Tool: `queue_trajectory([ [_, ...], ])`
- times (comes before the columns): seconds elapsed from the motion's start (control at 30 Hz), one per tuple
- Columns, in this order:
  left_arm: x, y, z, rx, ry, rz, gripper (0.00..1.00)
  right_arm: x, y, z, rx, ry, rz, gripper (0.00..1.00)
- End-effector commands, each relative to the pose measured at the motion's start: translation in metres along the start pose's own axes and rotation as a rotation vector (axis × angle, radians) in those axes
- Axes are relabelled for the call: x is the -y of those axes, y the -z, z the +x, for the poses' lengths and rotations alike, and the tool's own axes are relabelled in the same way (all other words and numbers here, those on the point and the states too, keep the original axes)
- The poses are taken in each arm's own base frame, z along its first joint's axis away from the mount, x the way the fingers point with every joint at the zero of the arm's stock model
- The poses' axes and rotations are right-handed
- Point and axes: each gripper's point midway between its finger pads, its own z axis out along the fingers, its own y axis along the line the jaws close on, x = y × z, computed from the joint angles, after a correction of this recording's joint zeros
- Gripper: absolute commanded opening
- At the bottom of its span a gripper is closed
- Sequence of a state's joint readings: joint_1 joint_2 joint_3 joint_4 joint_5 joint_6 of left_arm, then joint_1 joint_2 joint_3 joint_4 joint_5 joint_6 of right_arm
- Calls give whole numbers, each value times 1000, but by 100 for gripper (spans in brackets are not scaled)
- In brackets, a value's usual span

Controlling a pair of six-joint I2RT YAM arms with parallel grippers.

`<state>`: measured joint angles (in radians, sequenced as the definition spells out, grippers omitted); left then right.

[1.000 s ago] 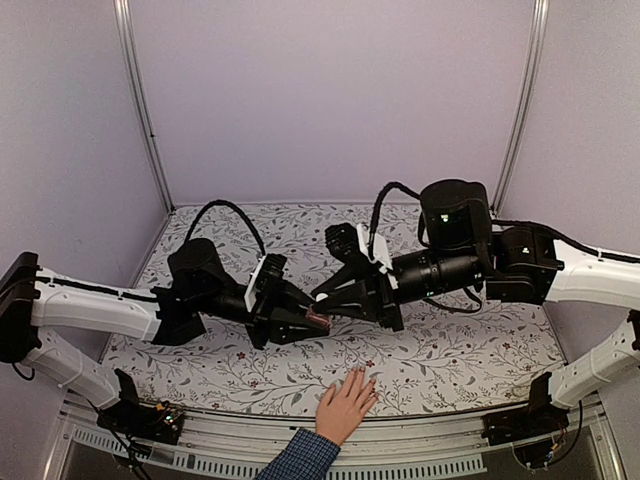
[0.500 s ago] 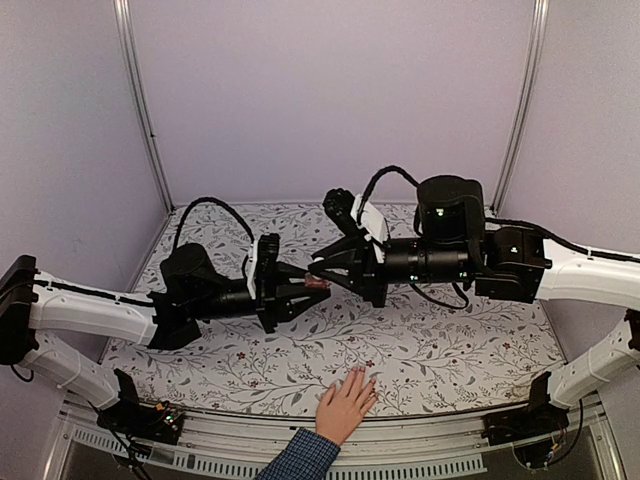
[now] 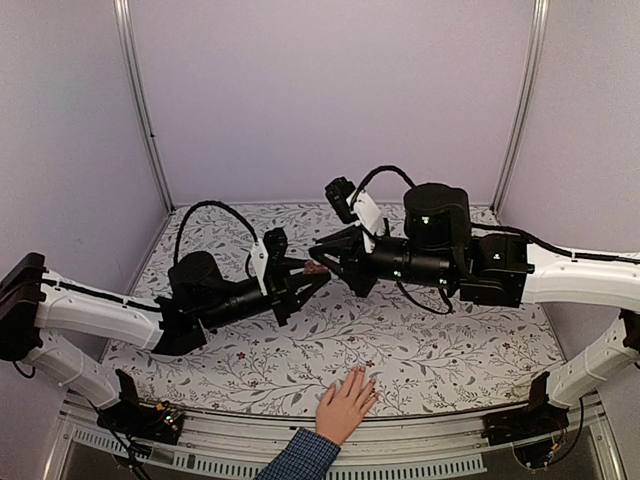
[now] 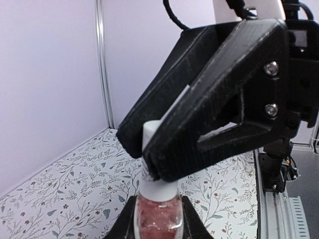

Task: Paint the nails
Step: Screw the nail polish bottle.

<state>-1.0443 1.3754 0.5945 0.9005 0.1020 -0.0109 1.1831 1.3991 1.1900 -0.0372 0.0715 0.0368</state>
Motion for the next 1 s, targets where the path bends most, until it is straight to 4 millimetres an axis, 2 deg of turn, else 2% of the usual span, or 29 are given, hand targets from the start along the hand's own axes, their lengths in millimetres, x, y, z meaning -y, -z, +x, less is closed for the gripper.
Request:
queue_trajectory([
  [0.0,-16,-6,-51,167,-17,-98,0,-4,-12,55,-168,-45,0,1],
  [0.13,-22,-4,-48,150,-34,-135,0,0,-10,53,-163,-56,22,6],
  [0.3,-21,-4,-46,134,-44,-126,0,-1,-5,46,-141,-64,11,30],
  [0.47,-11,-5,-42,114,-38,-68,0,1,4,38,-111,-46,16,42],
  [0.7,10,0,-45,126,-31,63,0,-1,23,25,-55,-10,-13,67],
  [0.8,31,7,-51,136,-9,215,0,-8,32,23,-39,15,-60,74],
  [0.97,69,23,-49,106,4,508,0,-50,62,11,35,132,-321,79],
])
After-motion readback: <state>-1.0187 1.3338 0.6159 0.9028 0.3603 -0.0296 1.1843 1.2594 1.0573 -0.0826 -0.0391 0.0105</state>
